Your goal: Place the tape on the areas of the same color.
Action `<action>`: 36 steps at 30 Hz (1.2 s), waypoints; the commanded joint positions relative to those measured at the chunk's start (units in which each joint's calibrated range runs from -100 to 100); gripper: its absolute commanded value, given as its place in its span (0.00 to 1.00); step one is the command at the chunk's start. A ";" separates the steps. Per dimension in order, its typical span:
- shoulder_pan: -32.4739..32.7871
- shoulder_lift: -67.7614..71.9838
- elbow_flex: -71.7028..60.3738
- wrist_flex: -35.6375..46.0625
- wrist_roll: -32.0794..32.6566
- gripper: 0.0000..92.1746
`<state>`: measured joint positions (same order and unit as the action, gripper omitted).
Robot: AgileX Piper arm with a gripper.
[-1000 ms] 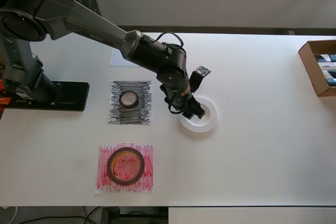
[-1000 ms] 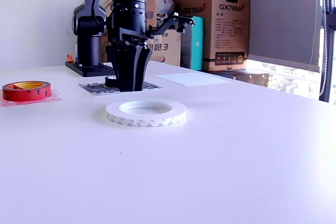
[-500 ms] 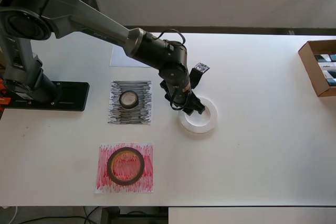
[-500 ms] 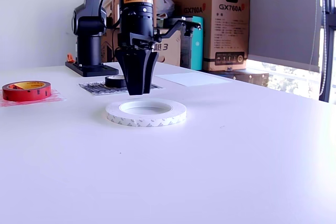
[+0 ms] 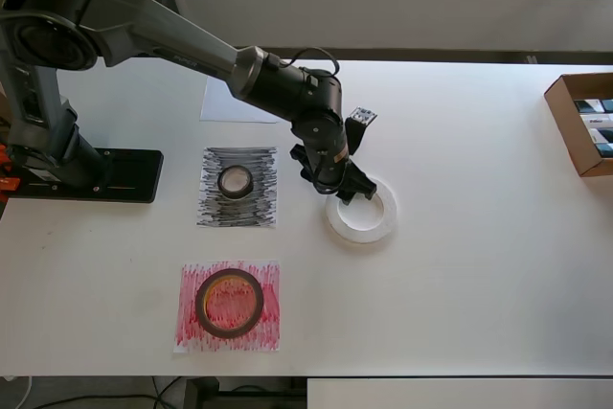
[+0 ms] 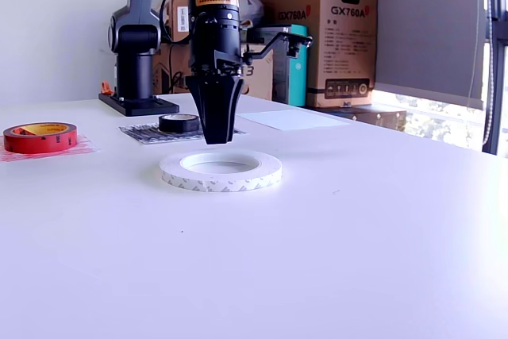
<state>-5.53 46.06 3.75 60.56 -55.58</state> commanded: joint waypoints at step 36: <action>-0.38 1.84 -0.25 0.49 0.33 0.62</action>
<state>-6.37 48.18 3.53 60.20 -54.80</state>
